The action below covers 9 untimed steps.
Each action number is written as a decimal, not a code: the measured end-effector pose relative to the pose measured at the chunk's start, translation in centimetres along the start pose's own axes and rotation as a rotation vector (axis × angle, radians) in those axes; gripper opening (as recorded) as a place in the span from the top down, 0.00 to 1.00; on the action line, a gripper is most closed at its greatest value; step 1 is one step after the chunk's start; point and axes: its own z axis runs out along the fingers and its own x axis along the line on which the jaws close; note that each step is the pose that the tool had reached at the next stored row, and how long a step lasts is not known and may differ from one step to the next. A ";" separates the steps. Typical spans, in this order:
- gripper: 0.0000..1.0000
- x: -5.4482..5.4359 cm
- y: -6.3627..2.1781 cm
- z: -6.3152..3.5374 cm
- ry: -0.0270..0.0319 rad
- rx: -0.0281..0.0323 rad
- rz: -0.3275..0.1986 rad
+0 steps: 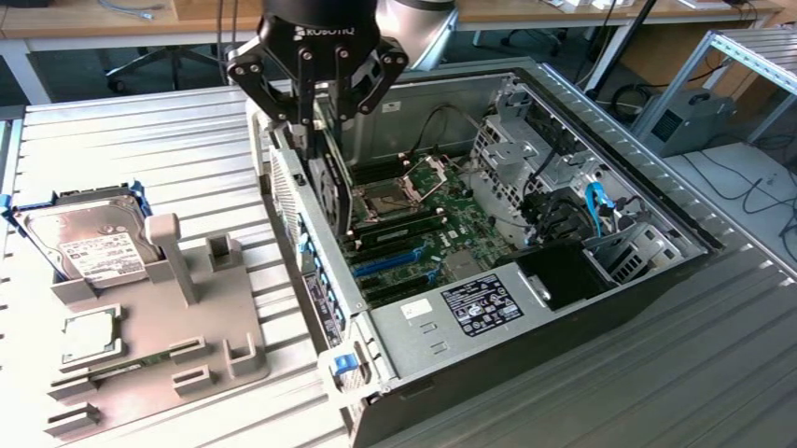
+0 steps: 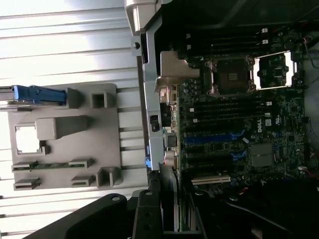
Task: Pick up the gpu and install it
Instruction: 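Pick up the gpu and move the gpu toward the slot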
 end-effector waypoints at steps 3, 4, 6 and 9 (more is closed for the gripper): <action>0.73 -0.2 0.01 0.01 0.0000 0.0000 0.000; 0.73 -0.2 0.02 0.01 0.0000 0.0000 0.000; 0.73 -0.3 0.03 0.02 0.0000 0.0000 0.000; 0.73 -0.5 0.05 0.04 -0.0001 0.0000 0.000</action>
